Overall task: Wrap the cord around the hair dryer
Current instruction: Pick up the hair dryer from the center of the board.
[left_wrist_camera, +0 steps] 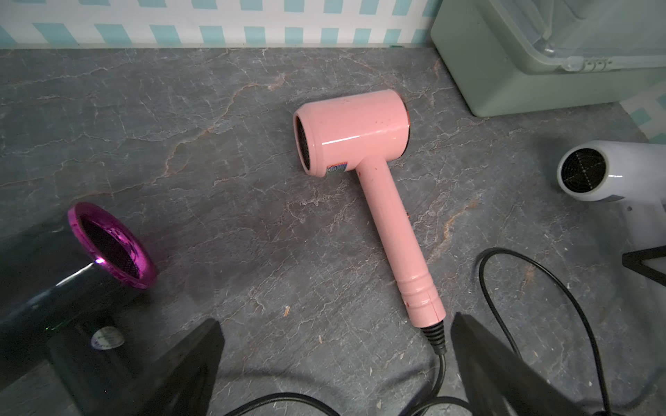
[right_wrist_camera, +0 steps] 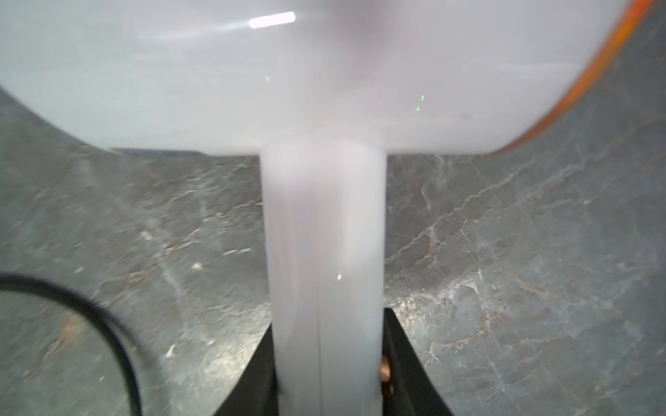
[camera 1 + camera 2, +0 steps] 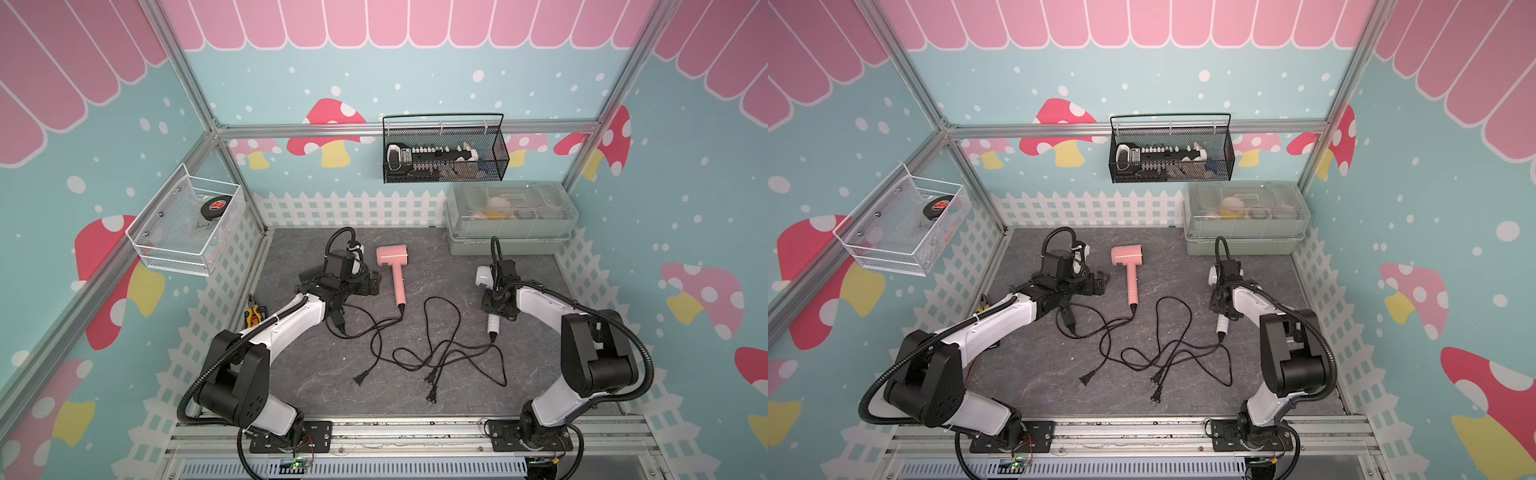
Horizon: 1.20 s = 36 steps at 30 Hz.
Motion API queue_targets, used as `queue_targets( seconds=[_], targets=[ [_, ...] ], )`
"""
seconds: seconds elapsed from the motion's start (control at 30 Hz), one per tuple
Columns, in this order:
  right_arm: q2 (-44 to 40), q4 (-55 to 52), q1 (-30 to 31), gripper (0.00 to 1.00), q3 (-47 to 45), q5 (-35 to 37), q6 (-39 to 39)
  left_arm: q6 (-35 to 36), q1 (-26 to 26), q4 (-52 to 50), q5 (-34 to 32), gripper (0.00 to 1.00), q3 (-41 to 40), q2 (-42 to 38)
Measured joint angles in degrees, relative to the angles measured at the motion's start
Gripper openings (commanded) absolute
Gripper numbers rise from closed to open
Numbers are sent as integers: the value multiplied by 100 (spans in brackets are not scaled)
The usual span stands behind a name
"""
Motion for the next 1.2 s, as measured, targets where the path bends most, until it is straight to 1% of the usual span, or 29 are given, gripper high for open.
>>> queue_targets(
  seconds=[0.13,0.23,0.37,0.47,0.67,0.87,1.0,1.1,1.2],
  targets=[
    [-341,299,243,0,15,-72,-699,13,50,-55,286,99,210,9],
    [-557,568,605,0,15,-28,-1316,-2,186,-52,669,99,315,37],
    [-807,1078,1257,0,-63,39,-2304,-11,411,-33,1351,99,363,61],
    [-992,1578,1613,0,-289,-81,-3029,13,461,-37,1875,99,455,70],
    [-1327,2247,1891,0,-820,-361,-4142,37,450,-15,3018,99,544,81],
    [-1357,2496,2262,0,-861,-492,-5023,127,337,-22,3930,99,549,238],
    [-1360,2551,2465,0,-861,-520,-5466,310,114,-247,4295,98,717,461],
    [-1384,2588,2564,0,-861,-492,-5748,481,-42,-496,4369,97,907,625],
    [-1445,2603,2623,0,-861,-409,-5984,590,-68,-654,4444,96,1027,726]
  ],
)
